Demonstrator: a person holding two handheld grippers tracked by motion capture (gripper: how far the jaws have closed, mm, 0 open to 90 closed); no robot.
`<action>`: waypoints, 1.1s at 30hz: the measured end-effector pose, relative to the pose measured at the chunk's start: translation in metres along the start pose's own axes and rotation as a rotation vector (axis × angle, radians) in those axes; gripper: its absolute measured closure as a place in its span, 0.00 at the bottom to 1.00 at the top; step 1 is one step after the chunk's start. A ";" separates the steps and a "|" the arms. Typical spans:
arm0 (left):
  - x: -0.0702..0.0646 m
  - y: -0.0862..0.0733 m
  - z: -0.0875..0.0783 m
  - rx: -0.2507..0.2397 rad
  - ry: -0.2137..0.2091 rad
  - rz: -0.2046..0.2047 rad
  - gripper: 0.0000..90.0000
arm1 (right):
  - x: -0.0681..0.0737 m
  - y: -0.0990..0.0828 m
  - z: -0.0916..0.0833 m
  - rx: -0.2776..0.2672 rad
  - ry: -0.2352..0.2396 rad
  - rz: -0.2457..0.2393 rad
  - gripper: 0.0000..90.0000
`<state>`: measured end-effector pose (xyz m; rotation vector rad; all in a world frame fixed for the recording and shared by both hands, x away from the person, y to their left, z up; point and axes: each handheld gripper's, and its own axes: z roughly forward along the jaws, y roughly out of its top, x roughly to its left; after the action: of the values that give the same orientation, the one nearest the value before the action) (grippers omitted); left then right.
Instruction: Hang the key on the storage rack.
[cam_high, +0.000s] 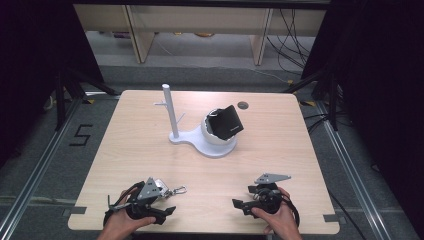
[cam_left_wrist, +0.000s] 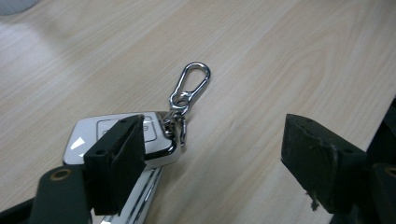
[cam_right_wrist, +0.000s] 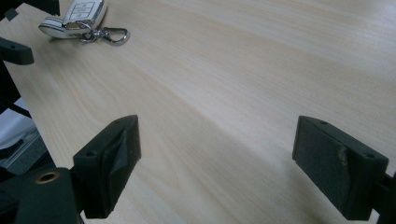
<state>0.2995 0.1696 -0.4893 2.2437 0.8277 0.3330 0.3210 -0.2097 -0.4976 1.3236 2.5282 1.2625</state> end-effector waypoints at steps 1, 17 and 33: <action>0.001 0.000 0.000 0.002 0.005 0.005 0.24 | 0.002 -0.001 0.000 0.008 0.002 0.032 0.18; 0.018 0.020 -0.011 0.056 -0.002 0.183 0.38 | 0.006 -0.008 -0.005 0.017 -0.030 0.005 0.19; 0.023 0.061 0.032 0.352 -0.081 0.334 0.53 | 0.009 -0.007 -0.003 0.012 -0.023 -0.023 0.20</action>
<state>0.3603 0.1343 -0.4696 2.7124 0.4946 0.2621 0.3096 -0.2077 -0.4980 1.2999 2.5318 1.2228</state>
